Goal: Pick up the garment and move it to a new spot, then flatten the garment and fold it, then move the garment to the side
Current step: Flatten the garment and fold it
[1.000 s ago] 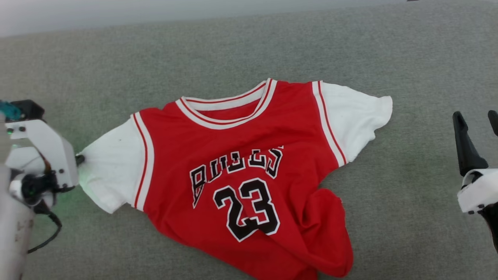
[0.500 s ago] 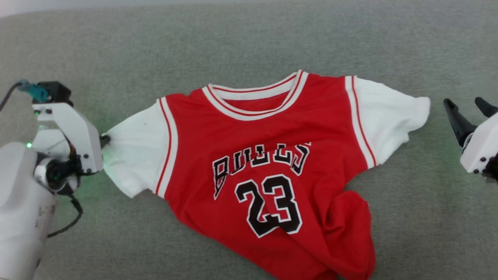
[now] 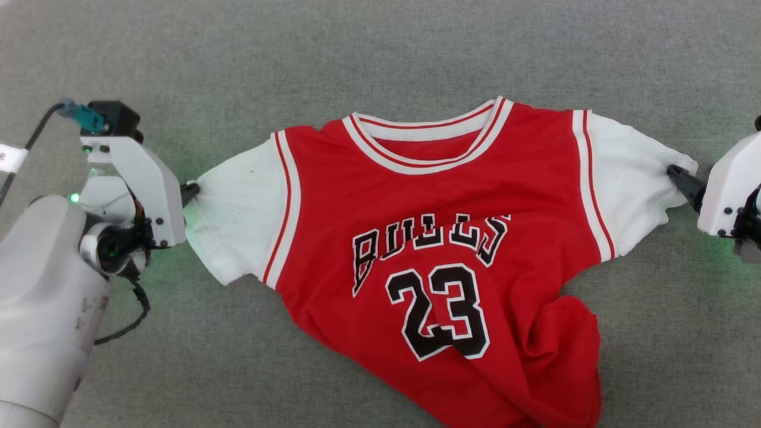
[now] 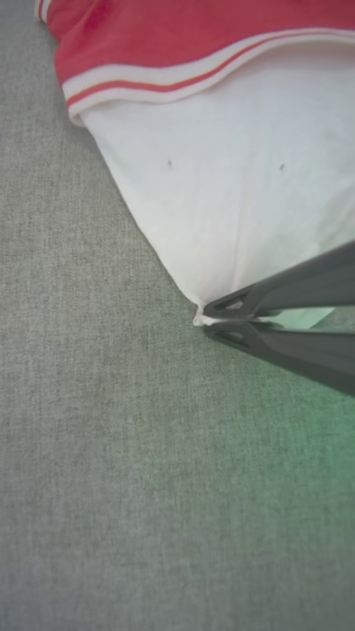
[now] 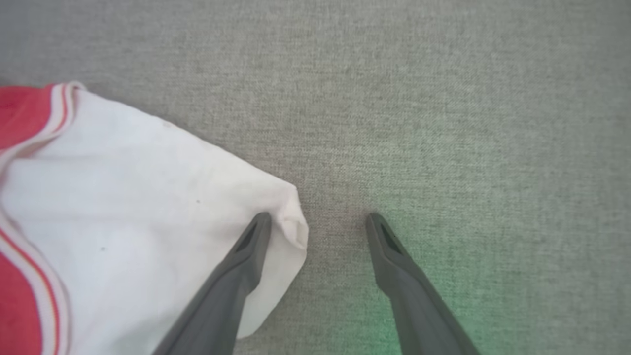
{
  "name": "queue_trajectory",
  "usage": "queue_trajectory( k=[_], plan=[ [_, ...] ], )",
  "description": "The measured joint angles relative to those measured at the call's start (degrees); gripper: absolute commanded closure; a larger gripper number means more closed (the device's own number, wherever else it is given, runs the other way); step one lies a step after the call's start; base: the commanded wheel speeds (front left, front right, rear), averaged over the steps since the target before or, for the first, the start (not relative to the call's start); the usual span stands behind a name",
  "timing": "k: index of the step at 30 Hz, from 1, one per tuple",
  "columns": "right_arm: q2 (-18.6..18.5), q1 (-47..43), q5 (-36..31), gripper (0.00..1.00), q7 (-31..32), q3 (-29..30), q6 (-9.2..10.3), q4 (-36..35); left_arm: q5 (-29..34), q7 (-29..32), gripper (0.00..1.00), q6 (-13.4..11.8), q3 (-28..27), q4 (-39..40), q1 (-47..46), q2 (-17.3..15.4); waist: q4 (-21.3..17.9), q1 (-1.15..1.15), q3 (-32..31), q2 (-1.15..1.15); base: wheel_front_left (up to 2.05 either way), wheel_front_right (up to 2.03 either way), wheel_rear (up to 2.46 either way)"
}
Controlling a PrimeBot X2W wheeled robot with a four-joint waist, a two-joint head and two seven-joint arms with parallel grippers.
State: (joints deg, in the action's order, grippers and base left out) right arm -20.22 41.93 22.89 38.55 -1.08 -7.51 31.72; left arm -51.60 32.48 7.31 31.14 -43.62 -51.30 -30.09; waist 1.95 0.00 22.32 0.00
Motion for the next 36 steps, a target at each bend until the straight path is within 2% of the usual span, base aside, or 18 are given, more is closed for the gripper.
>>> queue_trajectory(
  k=[1, 2, 3, 4, 10, 17, 24, 36],
  plan=[
    [-0.1, 0.8, 0.0, 0.00, 0.4, -0.1, 0.00, 1.1, -0.4, -0.1, 1.00, 0.0, 0.4, -0.1, -0.1, 0.1, 0.1, 0.00, 0.0, 0.00, 0.00, 0.00, 0.00],
    [-0.2, 1.5, 0.0, 0.11, 1.1, -0.1, -0.01, 2.3, -0.7, -0.3, 1.00, 0.0, 0.8, -0.3, -0.3, 0.1, 0.2, 0.00, -0.1, 0.00, 0.00, 0.00, 0.00],
    [-0.1, 2.2, 0.4, 0.87, 1.9, -0.3, -0.01, 3.3, -1.0, -0.3, 1.00, 0.0, 1.2, -0.5, -0.5, 0.1, 0.3, 0.00, -0.2, 0.00, 0.00, 0.00, 0.00],
    [-0.2, 2.8, 0.7, 1.00, 2.7, -0.6, -0.01, 4.1, -1.3, -0.3, 1.00, 0.0, 1.6, -0.7, -0.6, 0.1, 0.3, 0.00, -0.3, 0.00, 0.00, 0.00, 0.00],
    [-0.7, 4.8, 2.0, 1.00, 6.0, -2.3, -0.01, 7.6, -2.9, 0.4, 1.00, 0.0, 3.9, -2.3, -1.1, 0.0, 0.3, 0.00, -2.1, 0.00, 0.00, 0.00, 0.00],
    [-0.4, 6.6, 2.3, 1.00, 4.7, -4.3, 0.00, 8.6, -2.7, 0.6, 1.00, 0.0, 5.1, -5.7, -4.3, 0.1, 0.3, 0.00, -5.9, 0.00, 0.00, 0.00, 0.00],
    [1.2, 10.8, 2.3, 1.00, 1.0, -5.5, -0.01, 8.6, -0.2, -1.3, 1.00, -0.2, 5.9, -6.6, -12.1, 1.0, 0.2, 0.00, -10.7, 0.00, 0.00, 0.00, 0.00],
    [4.6, 21.3, 2.3, 1.00, -9.5, -9.2, -0.01, 7.9, 3.9, -3.1, 1.00, 0.0, 8.7, -4.9, -26.5, 1.6, -0.4, 0.00, -18.9, 0.00, 0.00, 0.00, 0.00]
  ],
)
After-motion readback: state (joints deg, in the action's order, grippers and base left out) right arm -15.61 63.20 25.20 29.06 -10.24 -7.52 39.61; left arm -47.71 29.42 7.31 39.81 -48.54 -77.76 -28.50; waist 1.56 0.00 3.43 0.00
